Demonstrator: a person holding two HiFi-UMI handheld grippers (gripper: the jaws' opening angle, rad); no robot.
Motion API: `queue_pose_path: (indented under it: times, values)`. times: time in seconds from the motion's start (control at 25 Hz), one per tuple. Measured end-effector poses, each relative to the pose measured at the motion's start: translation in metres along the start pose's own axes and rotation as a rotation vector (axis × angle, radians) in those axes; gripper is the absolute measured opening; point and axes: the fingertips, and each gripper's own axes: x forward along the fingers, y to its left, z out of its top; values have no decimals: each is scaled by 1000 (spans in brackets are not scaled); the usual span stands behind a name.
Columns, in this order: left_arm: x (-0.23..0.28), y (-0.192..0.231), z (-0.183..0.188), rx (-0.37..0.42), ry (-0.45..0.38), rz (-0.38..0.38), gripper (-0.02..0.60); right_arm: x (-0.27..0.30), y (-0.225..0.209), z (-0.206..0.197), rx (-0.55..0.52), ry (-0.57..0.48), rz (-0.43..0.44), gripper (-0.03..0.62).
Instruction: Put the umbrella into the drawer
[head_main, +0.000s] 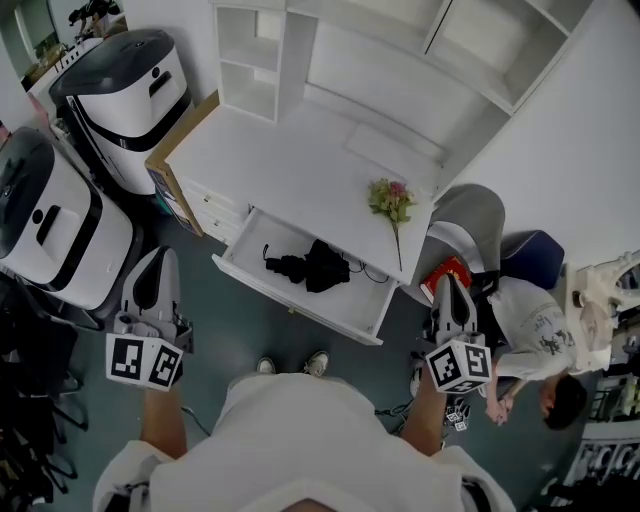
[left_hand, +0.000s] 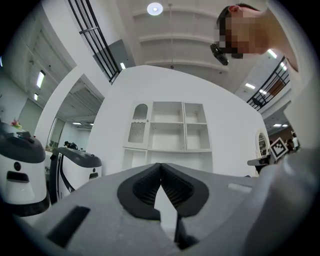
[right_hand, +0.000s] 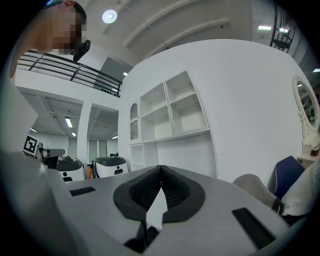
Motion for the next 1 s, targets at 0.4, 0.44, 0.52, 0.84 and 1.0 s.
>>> queue_pose_path:
  times: [0.4,0.44,0.52,0.84,1.0]
  values:
    - [6,-23,-4,-24,-18,23,12,24,-6,-9,9,41,79,2]
    - [5,-24,-3,-24,-18,25,13,26,-3,-9,10,40,91,2]
    - [3,-25,-1,-18,-18,30,12,30,3,-10,14,36,116,2]
    - [-5,-25,6,4,-22,51,13,36,14,-13,12,28,160,2]
    - [-5,-26,7,4,-18,49,13,37,14,-12,11,19,158,1]
